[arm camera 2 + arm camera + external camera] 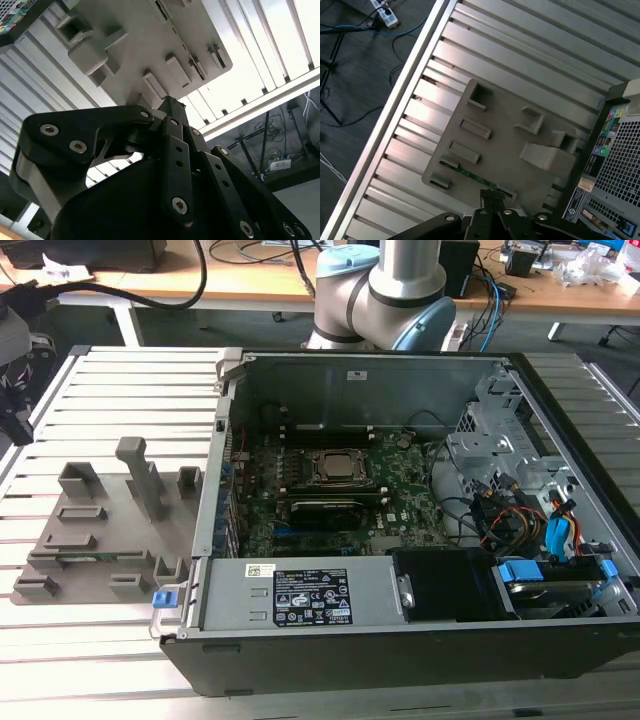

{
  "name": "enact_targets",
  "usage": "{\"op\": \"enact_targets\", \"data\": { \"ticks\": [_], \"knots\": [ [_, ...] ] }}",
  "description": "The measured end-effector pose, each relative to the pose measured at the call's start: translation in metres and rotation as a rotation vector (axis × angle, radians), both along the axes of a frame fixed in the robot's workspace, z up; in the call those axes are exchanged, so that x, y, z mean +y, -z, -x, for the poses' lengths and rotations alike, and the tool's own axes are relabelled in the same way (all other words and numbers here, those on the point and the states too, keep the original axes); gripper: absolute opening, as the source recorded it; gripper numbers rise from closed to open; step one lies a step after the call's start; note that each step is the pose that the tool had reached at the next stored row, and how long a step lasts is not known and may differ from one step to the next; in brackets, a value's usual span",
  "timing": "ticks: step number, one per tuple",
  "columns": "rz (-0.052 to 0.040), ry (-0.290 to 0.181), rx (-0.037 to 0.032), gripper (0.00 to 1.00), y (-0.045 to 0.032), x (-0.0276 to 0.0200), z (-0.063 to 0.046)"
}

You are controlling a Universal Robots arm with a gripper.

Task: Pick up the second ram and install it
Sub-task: 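Pick up the second ram and move it above second insertion slot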

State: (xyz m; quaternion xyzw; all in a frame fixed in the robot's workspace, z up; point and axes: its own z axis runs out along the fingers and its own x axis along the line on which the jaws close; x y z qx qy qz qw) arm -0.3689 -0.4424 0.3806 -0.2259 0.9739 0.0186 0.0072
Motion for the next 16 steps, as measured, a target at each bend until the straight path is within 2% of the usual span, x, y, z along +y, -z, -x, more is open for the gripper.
{"op": "enact_targets", "data": {
  "ticks": [4, 6, 9, 16],
  "knots": [
    [0.0, -0.092, 0.0, 0.11, 0.0, 0.0, 0.0],
    [0.0, -0.154, -0.0001, 0.11, 0.0, 0.0, 0.0],
    [0.0, -0.216, 0.0, 0.11, 0.0, 0.0, 0.0],
    [0.0, -0.328, 0.0, 0.11, 0.0, 0.0, 0.0]
  ]
}}
